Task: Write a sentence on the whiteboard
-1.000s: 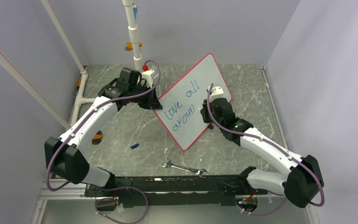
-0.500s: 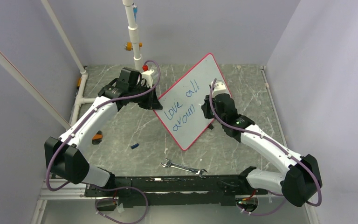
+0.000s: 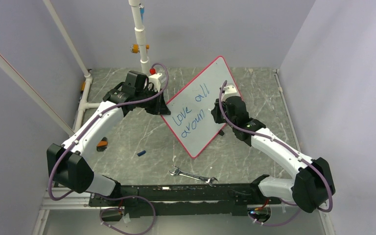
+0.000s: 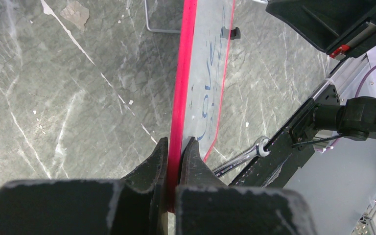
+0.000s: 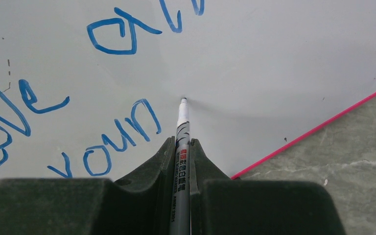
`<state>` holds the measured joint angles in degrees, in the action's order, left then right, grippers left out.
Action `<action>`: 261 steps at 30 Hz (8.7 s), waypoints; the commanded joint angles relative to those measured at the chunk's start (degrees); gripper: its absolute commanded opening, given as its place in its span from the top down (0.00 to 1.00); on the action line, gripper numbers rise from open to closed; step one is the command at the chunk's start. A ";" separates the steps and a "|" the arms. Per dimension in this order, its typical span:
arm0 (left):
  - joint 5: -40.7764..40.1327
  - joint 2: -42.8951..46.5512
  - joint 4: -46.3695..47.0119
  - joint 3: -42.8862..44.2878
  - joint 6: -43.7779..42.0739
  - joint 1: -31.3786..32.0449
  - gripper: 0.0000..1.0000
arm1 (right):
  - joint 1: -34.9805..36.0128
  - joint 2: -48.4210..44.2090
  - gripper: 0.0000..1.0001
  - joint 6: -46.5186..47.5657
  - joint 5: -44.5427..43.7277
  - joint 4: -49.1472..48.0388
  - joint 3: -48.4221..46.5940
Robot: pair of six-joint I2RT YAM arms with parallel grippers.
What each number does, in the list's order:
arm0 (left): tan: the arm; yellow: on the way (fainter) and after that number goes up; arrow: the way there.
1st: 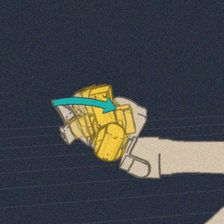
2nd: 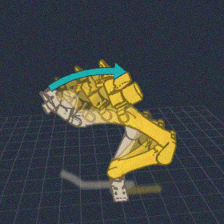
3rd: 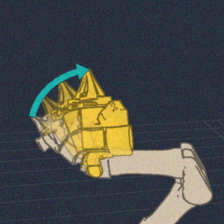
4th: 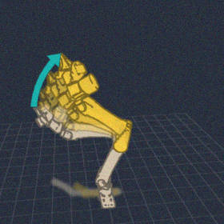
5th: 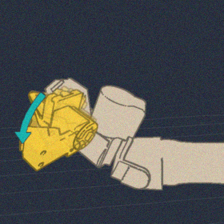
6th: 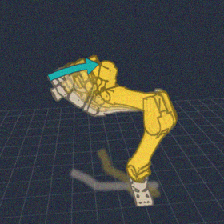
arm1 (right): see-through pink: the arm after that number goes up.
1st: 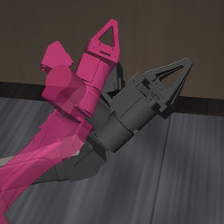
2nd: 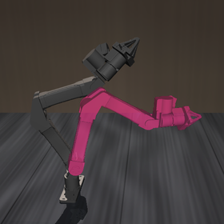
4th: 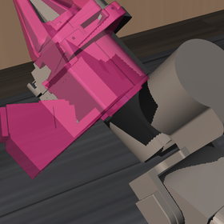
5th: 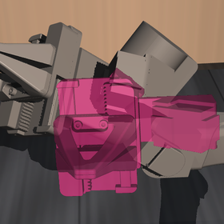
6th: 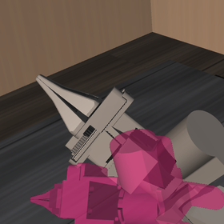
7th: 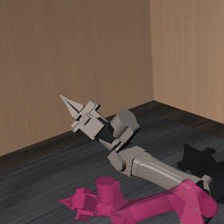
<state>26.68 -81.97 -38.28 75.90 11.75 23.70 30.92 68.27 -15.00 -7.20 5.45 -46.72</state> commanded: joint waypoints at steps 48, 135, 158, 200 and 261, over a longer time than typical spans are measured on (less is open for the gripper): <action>-23.45 -2.23 -7.42 -1.25 -10.28 -0.41 1.00 | -0.80 0.97 1.00 0.06 3.01 -1.59 -1.58; -24.00 -0.91 -7.95 -1.02 -10.66 1.89 1.00 | -14.67 -0.21 1.00 -2.42 13.84 -4.05 -4.51; -24.98 -1.25 -8.21 -1.05 -10.79 2.74 1.00 | -17.82 0.80 1.00 -4.88 18.76 -8.75 -2.96; -25.46 -1.95 -8.28 -0.92 -10.87 2.77 1.00 | -17.81 4.69 1.00 -4.53 21.03 -8.17 -1.41; -24.29 -0.99 -7.95 -1.10 -10.85 3.09 1.00 | -17.82 9.83 1.00 -3.98 20.41 -5.07 -4.96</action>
<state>22.41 -80.86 -38.92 76.53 14.15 26.98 12.69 79.05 -19.49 10.98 0.95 -53.17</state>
